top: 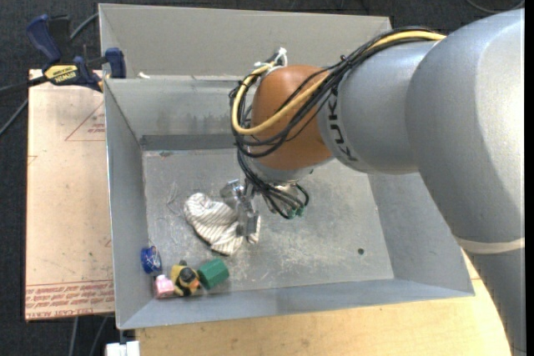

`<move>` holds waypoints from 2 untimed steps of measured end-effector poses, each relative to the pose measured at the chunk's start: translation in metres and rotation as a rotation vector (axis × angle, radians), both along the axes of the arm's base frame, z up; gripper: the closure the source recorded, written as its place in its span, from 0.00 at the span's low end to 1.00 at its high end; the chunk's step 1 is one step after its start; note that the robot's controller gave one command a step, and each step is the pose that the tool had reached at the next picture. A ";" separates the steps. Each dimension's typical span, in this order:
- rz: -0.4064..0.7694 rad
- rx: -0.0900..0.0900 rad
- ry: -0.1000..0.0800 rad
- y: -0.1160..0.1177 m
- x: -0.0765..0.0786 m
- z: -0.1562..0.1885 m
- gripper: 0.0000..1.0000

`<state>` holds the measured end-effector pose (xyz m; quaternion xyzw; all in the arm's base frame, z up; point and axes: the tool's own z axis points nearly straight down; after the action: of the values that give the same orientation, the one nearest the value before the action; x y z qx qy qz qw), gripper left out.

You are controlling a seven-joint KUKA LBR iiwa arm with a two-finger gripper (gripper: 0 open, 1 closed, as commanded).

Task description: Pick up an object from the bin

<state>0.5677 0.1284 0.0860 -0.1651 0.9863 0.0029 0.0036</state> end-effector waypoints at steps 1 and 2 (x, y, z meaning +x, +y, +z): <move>0.001 0.000 0.000 0.000 0.000 0.000 1.00; 0.043 0.001 -0.004 0.008 0.012 0.102 1.00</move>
Offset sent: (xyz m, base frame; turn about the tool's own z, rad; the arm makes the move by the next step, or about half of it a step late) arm 0.0118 0.0073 0.1017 -0.0428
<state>0.5801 0.1367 0.1878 -0.1863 0.9825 0.0032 0.0055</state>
